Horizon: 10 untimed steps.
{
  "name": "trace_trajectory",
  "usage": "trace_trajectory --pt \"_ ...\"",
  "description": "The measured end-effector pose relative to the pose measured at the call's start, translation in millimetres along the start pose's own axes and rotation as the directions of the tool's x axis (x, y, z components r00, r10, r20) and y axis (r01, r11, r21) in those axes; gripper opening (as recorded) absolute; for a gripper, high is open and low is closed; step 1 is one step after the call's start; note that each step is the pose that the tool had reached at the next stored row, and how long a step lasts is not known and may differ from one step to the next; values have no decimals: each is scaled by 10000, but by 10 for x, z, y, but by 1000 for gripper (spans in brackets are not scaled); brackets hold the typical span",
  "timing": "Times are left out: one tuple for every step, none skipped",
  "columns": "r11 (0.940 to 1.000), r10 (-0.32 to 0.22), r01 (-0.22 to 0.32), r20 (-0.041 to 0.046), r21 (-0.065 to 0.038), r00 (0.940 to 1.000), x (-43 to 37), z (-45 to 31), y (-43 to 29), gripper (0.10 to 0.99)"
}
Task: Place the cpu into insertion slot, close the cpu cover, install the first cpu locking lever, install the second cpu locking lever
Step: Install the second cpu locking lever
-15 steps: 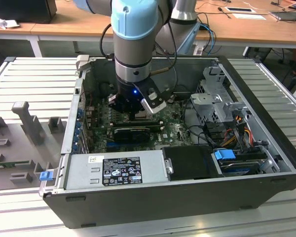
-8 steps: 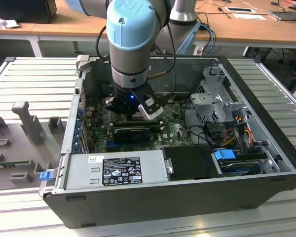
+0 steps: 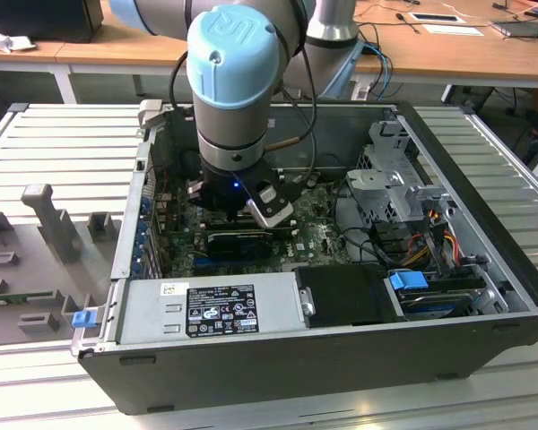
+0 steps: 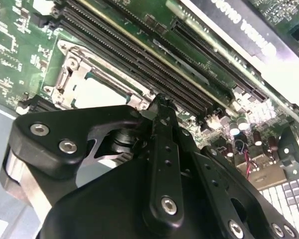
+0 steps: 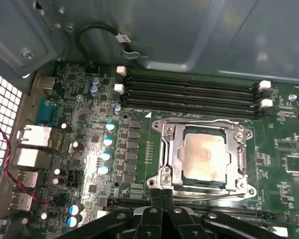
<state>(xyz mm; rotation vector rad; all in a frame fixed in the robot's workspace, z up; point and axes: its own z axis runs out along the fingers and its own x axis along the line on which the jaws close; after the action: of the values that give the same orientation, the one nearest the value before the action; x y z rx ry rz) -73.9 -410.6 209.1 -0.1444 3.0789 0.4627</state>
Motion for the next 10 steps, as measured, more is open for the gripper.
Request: trace_trajectory --pt "10000 1 -1 3 -34 10000 15 53 -16 106" --pt "10000 1 -1 6 -57 10000 23 62 -19 106" --pt "10000 1 -1 7 -85 10000 32 67 -21 106" --pt "9999 2 -2 13 -145 10000 41 75 -23 106" --pt "9998 1 0 18 -197 10000 41 80 -25 106" --pt "9997 2 -2 24 -259 10000 42 88 -27 106" --pt "9995 4 -3 30 -307 10000 42 95 -29 106" --pt "9994 6 -4 35 -357 10000 43 104 -31 106" --pt "9993 6 -4 38 -385 10000 44 111 -33 106" --pt "9991 6 -4 41 -428 10000 44 123 -37 106"
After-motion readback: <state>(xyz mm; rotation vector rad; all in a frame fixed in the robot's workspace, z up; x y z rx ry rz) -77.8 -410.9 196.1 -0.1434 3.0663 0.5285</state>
